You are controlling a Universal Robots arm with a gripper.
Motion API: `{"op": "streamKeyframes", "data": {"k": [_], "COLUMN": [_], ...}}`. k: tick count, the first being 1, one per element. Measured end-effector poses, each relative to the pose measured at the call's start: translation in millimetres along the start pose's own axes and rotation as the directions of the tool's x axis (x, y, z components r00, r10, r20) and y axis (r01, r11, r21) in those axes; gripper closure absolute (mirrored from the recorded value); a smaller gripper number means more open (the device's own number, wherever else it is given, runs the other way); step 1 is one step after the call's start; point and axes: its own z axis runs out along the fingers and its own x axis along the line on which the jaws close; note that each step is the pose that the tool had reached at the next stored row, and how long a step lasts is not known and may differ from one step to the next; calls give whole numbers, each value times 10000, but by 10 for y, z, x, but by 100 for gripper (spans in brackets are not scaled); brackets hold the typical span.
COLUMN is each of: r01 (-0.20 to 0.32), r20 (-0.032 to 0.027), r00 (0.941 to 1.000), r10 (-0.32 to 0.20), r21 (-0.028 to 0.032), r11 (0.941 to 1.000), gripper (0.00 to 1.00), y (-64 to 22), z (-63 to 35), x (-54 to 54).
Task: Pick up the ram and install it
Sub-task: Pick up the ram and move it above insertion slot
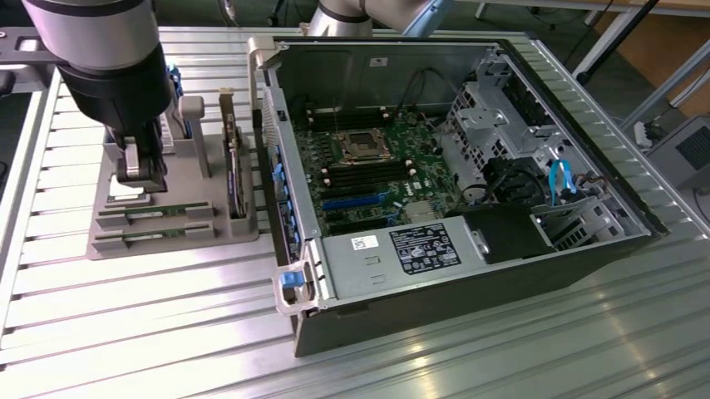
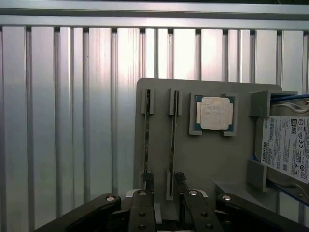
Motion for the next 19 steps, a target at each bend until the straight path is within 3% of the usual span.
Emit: {"op": "streamKeyframes", "data": {"k": [19], "r01": [0], "r20": [0], "r00": [10000], "r10": [0], "r21": [0], "r11": [10000], "gripper": [70], "y": [13], "z": [92], "x": [12]}}
